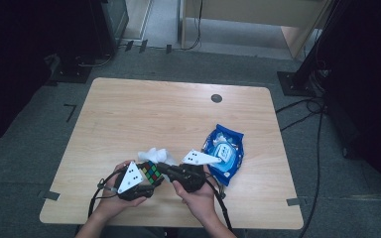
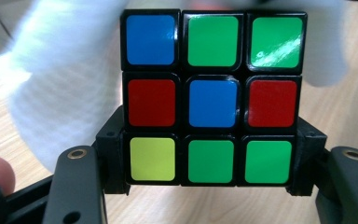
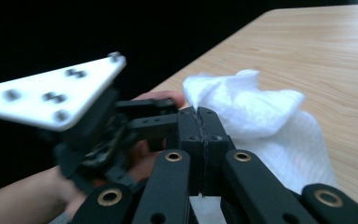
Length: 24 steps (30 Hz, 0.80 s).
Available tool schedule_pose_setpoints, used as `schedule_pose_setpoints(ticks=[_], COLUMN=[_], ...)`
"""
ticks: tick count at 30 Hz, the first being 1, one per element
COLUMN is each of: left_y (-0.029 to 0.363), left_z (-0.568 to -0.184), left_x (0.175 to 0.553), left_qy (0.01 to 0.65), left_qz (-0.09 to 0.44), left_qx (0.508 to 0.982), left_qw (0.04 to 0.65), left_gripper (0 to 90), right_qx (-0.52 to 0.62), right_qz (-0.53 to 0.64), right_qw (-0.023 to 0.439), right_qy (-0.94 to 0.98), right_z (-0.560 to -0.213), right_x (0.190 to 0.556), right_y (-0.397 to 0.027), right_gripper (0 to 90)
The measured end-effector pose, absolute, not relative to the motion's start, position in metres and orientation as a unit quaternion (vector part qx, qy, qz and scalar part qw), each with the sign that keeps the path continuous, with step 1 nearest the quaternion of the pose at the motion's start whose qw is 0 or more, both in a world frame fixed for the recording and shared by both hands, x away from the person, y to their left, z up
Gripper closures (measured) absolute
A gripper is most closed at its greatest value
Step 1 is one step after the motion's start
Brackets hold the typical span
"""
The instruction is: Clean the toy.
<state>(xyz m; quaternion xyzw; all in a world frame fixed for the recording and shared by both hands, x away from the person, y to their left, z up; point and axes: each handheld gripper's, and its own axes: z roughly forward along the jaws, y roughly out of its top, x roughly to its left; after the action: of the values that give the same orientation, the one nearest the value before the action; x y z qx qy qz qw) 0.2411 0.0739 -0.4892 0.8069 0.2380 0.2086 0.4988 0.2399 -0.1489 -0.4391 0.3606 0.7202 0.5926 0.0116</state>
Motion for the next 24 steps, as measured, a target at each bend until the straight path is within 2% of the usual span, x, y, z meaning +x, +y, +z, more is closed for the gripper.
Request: schedule_pose_setpoints(ticks=[5,10,16,17,19,22,24], left_y=[0.087,0.097,0.095,0.094,0.092,0.089,0.086], left_z=[-0.485,-0.479,-0.481,-0.481,-0.481,-0.482,-0.483], left_x=[0.246,0.248,0.248,0.248,0.248,0.248,0.247], left_qy=[0.258,0.271,0.271,0.27,0.27,0.272,0.275], left_qz=[0.212,0.207,0.21,0.211,0.21,0.213,0.215], left_qx=[0.793,0.775,0.78,0.78,0.781,0.782,0.781], left_qw=[0.51,0.531,0.524,0.523,0.523,0.52,0.518], left_gripper=[34.0,34.0,34.0,34.0,34.0,34.0,34.0], right_qx=[0.35,0.389,0.451,0.456,0.461,0.446,0.437], right_qz=[0.591,0.568,0.529,0.527,0.531,0.558,0.574], right_qw=[0.008,0.014,0.068,0.075,0.085,0.073,0.06], right_qy=[0.727,0.725,0.716,0.713,0.706,0.696,0.69], right_z=[-0.438,-0.452,-0.466,-0.466,-0.464,-0.456,-0.45], right_x=[0.239,0.251,0.264,0.264,0.263,0.258,0.253], right_y=[-0.151,-0.165,-0.183,-0.185,-0.186,-0.183,-0.176], right_gripper=[90.0,90.0,90.0,88.6,79.7,70.6,58.4])
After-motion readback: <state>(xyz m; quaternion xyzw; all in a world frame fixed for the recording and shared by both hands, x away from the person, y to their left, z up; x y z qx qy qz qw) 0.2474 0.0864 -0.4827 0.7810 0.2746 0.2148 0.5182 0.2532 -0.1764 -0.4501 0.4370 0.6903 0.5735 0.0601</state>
